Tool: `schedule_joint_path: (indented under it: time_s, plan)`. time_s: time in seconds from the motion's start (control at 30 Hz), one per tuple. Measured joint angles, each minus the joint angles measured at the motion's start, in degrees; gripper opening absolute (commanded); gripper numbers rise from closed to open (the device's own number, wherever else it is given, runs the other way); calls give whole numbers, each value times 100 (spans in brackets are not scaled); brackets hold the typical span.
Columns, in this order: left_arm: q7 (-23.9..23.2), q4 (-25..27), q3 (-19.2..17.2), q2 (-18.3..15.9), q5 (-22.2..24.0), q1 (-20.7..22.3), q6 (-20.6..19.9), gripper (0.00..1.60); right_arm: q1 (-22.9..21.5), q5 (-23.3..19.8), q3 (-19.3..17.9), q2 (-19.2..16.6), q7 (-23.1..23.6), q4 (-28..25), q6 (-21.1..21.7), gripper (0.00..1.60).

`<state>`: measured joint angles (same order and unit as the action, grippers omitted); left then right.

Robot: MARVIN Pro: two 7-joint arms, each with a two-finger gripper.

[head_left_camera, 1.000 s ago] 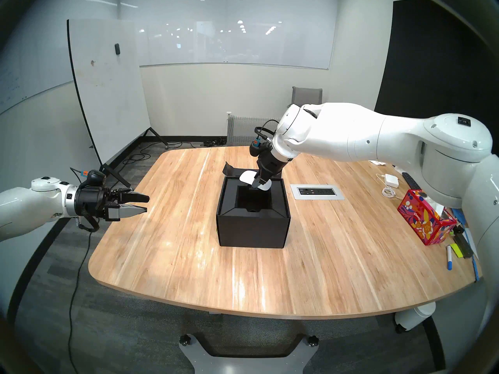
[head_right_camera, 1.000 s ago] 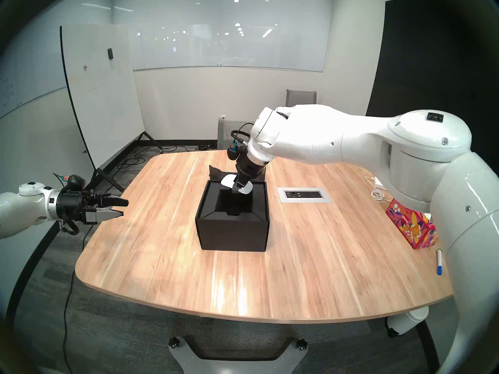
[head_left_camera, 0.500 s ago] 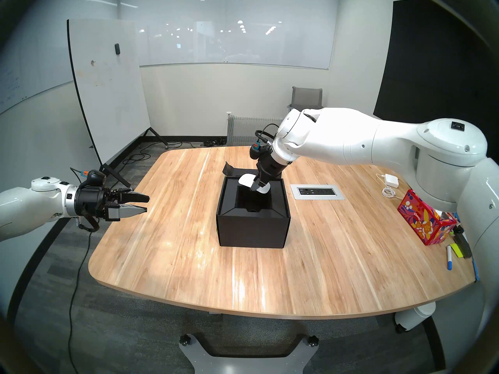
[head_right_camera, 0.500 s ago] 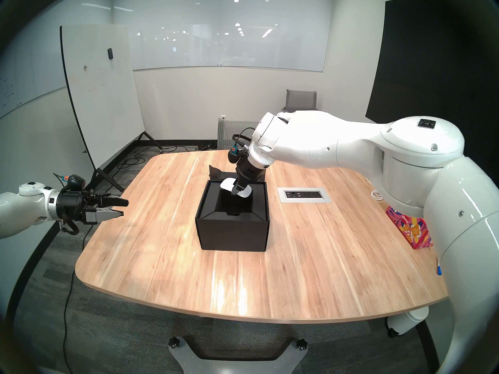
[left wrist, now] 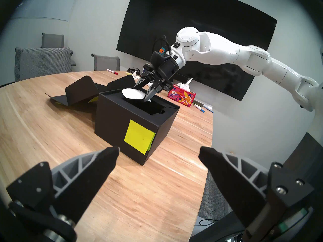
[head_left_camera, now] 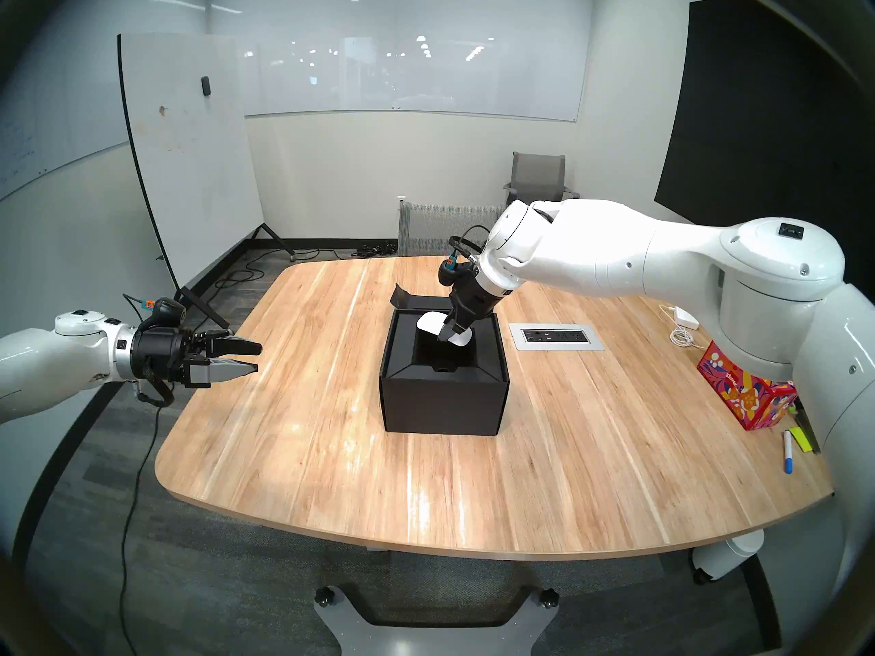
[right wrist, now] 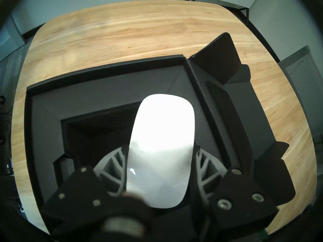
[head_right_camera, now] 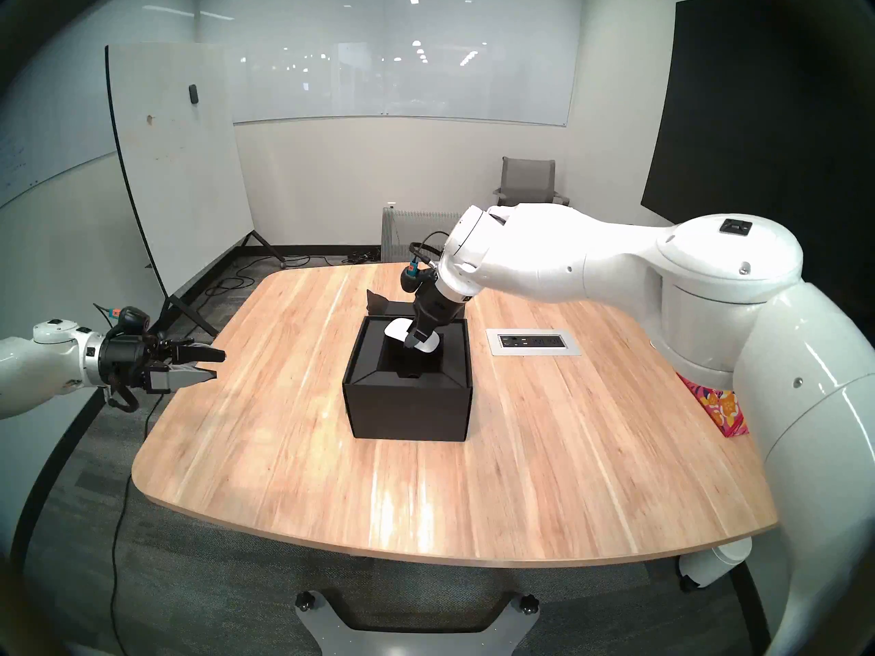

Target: Open the box and place the mouse inside

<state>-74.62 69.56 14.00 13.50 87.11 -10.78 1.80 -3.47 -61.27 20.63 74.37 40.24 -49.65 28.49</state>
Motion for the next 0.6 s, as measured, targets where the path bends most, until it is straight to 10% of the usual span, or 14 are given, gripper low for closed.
schedule_joint_path:
  time_s: [0.6]
  plan:
    - [0,0,0,0,0,0,0,160,-50,6,3,-75,-107,-290,154,160]
